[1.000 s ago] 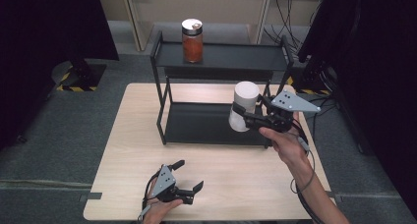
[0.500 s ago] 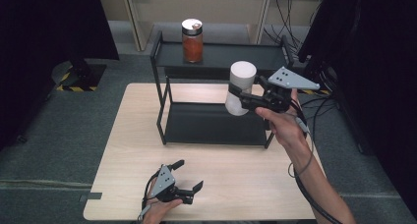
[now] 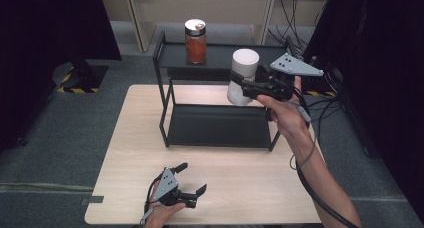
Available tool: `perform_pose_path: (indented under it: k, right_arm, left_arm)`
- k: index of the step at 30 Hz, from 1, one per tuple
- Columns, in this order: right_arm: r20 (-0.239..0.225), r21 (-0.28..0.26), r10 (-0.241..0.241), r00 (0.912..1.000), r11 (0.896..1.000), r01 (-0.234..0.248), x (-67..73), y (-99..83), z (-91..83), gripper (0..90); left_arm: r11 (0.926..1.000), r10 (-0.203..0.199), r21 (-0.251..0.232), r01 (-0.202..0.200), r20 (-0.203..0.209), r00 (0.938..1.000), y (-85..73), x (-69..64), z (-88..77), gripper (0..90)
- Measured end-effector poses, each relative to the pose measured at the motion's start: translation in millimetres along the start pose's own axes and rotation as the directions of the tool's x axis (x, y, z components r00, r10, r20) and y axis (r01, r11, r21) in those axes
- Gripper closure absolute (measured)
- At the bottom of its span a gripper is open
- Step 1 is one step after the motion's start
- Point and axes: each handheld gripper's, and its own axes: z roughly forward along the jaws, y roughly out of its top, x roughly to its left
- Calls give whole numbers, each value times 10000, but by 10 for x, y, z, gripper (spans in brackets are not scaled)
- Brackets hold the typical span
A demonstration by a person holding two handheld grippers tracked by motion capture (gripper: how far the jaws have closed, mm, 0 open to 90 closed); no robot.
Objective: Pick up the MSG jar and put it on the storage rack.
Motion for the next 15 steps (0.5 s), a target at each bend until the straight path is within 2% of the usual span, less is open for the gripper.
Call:
perform_pose_path:
  k: [5,15]
  right_arm:
    - [42,-6,-7,10000,10000,7,8,64,57,354]
    - [440,41,-168,9989,9999,167,43,280,241,354]
  left_arm:
    - [10000,-17,-1,17,4,10000,1,3,-2,7]
    - [10000,-68,-2,68,71,10000,0,8,2,7]
